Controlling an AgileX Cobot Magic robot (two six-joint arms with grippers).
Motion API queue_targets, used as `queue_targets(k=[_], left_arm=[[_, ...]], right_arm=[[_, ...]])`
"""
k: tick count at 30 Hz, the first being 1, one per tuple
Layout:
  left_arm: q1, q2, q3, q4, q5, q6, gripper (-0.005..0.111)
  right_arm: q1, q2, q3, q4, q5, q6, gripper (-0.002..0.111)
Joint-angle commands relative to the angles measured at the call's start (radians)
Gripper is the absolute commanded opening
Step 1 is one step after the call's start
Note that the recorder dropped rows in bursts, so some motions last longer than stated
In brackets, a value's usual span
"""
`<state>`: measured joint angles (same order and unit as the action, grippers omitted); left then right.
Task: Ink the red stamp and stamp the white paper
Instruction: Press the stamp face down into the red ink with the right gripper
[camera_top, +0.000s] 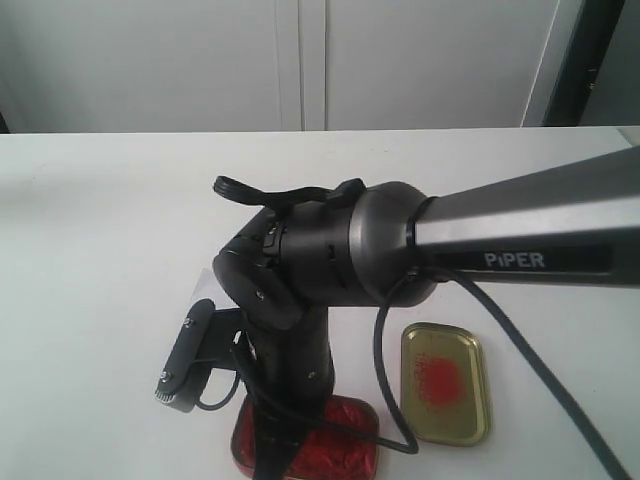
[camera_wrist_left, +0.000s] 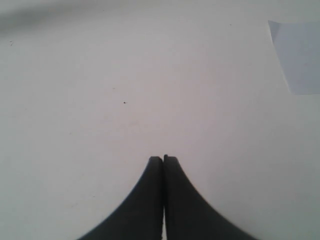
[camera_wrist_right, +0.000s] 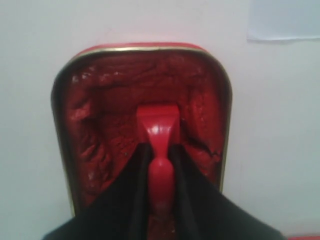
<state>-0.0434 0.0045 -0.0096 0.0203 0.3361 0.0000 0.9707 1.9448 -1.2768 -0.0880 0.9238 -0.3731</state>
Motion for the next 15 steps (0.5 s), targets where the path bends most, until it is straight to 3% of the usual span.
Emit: queue_targets(k=[1, 15], left_arm=[[0.0, -0.005, 0.01, 0.004, 0.017, 0.0, 0.0], [0.0, -0.005, 0.01, 0.004, 0.017, 0.0, 0.0]], right_arm=[[-0.006, -0.044, 0.012, -0.02, 0.028, 0.023, 0.0], [-0.008, -0.132, 0.012, 0.001, -0.015, 0.094, 0.0]])
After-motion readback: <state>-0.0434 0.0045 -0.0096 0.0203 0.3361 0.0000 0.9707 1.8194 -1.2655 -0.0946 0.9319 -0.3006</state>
